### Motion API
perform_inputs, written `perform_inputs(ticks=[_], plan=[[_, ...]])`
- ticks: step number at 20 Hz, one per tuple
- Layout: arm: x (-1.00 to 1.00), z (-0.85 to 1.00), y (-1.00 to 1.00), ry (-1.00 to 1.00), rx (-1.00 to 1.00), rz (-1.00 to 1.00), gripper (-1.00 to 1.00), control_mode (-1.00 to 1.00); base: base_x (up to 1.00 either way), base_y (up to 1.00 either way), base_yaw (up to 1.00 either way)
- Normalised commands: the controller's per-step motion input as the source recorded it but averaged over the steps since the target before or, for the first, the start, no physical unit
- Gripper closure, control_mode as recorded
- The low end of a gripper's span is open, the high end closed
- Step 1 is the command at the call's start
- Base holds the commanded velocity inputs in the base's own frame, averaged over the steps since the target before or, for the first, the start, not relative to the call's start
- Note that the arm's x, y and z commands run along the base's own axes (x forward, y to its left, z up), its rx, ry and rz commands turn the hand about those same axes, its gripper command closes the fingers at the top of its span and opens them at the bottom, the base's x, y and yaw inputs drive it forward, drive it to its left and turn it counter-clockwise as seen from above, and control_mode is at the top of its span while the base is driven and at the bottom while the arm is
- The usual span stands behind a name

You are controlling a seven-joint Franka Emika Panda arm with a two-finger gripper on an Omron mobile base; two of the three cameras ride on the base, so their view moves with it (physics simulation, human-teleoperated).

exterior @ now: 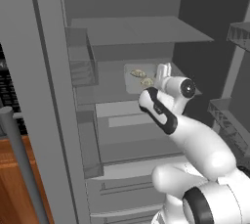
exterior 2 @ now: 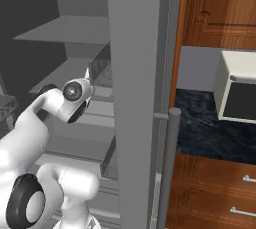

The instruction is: Place two dumplings into each of the tupperware containers and then place the containers in the fridge.

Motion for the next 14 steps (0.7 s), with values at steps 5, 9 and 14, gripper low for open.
perform_inputs(ticks=[5,9,14], plan=[[-0.32,0.97,-0.06,0.12,-0.04,0.01,-1.00,-1.00,0.00,0.00,0.00],[-0.62,0.42,-0.05,0.20,-0.18,0.12,-1.00,-1.00,0.00,0.00,0.00],[-0.71,0.00,-0.06,0.19,-0.27,0.33,-1.00,-1.00,0.00,0.00,0.00]])
